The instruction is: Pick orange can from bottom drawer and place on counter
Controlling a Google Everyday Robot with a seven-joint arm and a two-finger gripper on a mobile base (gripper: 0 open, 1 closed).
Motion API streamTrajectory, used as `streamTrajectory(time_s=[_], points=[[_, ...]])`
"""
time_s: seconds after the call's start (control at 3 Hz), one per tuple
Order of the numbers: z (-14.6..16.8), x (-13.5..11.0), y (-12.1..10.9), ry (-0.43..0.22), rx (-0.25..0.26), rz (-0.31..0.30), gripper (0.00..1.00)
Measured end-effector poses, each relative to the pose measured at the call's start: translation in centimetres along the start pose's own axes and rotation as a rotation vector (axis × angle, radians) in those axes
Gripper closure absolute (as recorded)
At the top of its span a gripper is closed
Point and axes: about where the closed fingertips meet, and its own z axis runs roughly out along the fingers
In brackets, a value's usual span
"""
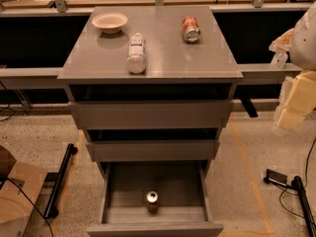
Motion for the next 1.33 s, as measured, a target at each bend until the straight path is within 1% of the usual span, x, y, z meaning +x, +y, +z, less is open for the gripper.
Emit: streamTrajectory(time_s=[0.33, 0.67, 1.0, 1.33], points=[[0.0, 0.0, 0.0, 0.0, 0.0, 0.0, 0.0], [0.9, -0.1, 0.1, -0.032, 0.024, 0.01, 0.0], [3.7, 0.4, 0.3, -0.088, 0.024, 0.047, 0.0], [7.0, 1.4, 0.2, -0.143, 0.013, 0.108, 0.0]])
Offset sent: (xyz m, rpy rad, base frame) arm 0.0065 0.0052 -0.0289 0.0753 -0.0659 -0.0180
